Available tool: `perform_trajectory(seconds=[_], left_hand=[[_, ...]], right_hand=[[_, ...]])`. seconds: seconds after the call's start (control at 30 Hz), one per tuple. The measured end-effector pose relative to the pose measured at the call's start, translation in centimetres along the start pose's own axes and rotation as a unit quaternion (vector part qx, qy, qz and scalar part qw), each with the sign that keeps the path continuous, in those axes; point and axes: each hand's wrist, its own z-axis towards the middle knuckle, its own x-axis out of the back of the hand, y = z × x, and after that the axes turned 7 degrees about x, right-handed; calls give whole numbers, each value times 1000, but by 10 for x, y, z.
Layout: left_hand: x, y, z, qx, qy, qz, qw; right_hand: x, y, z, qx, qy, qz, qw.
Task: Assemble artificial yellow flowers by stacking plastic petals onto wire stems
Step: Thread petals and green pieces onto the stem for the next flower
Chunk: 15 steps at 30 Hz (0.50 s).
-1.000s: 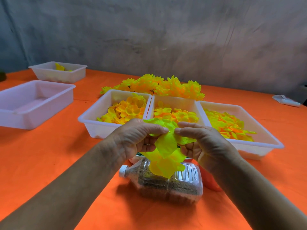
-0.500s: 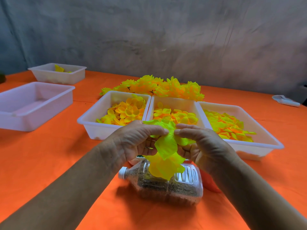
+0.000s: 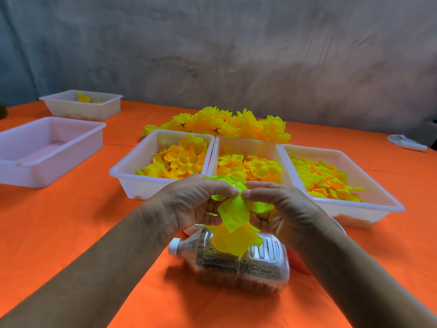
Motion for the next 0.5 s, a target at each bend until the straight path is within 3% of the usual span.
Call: perform_trajectory(seconds=[0.5], left_hand=[[2,3,2,-18,8,2,1000]], right_hand=[[0,-2,4,14,12,-6,1000]])
